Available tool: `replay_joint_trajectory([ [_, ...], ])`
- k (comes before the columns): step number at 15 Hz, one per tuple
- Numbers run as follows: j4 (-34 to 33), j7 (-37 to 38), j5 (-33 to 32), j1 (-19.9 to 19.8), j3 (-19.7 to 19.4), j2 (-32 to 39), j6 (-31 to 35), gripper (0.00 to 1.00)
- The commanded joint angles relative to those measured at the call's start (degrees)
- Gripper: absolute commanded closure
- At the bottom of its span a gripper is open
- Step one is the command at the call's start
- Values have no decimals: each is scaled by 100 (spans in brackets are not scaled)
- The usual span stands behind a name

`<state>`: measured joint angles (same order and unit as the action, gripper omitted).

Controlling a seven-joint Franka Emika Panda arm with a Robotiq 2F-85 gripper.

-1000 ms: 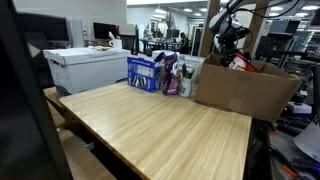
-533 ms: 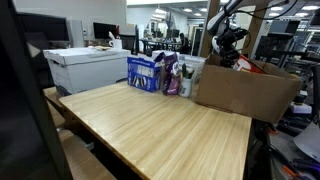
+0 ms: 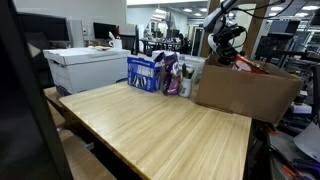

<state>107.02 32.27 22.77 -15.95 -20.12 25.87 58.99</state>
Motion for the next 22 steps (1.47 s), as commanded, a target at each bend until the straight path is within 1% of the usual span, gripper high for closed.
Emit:
replay_joint_trajectory([
  [1, -162, 160, 23, 72, 20, 130, -345, 98],
  [7, -174, 306, -4, 138, -19, 218, -498, 99],
  [12, -164, 660, -24, 178, -84, 193, -674, 99],
  [17, -247, 889, -51, 248, -64, 62, -881, 99],
  [22, -305, 913, -108, 449, 10, -184, -1066, 99],
])
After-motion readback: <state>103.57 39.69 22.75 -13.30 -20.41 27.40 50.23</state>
